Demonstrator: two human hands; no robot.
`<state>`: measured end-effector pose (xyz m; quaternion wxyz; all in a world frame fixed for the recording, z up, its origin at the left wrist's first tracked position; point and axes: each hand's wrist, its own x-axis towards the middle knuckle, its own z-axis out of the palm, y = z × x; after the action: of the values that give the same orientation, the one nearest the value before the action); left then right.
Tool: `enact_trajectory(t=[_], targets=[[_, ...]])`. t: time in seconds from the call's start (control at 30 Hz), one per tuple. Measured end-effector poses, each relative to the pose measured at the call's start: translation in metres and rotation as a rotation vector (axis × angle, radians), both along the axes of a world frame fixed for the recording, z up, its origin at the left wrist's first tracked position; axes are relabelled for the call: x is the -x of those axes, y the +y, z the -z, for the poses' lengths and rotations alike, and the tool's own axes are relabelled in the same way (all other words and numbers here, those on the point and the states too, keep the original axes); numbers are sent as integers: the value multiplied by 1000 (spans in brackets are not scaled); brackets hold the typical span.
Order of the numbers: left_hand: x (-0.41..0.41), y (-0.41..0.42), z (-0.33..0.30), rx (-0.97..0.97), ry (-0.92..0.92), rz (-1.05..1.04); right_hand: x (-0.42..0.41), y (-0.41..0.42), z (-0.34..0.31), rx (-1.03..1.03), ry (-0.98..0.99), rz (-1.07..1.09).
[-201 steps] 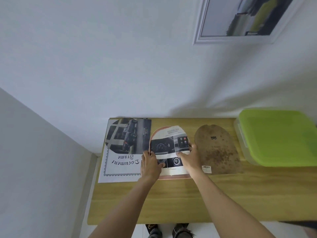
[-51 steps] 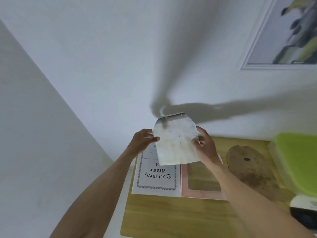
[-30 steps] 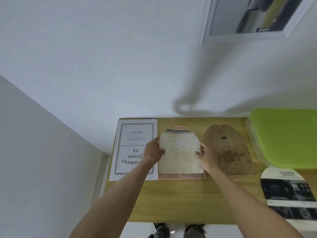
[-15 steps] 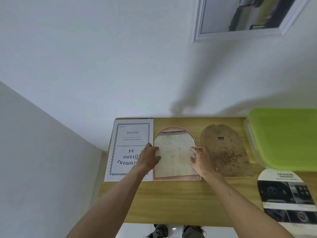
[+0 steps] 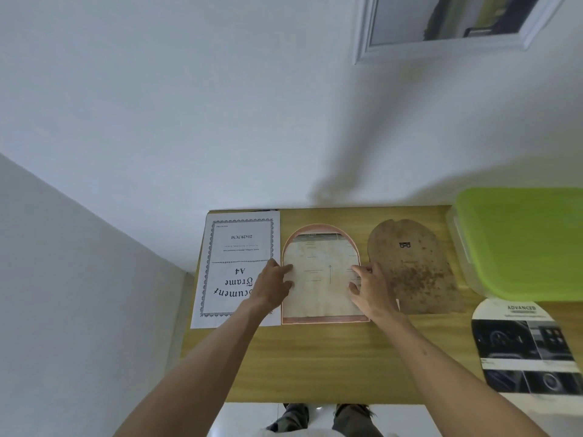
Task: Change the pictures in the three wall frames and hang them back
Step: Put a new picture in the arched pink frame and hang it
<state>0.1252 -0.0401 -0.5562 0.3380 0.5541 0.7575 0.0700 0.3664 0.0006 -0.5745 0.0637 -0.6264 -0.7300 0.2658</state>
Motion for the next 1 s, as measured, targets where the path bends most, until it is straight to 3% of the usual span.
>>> enact_trajectory(t=[0.57, 0.77, 0.87, 1.0], targets=[[-3, -1, -3, -12, 31, 16, 3, 0, -5, 33, -19, 15], [-20, 7, -20, -238, 180, -4, -15, 8, -17, -39, 52, 57], [-54, 32, -31, -301, 130, 30, -44, 22, -25, -84, -6, 147], [-127, 57, -41, -233, -79, 62, -92, 37, -36, -1, -187, 265]])
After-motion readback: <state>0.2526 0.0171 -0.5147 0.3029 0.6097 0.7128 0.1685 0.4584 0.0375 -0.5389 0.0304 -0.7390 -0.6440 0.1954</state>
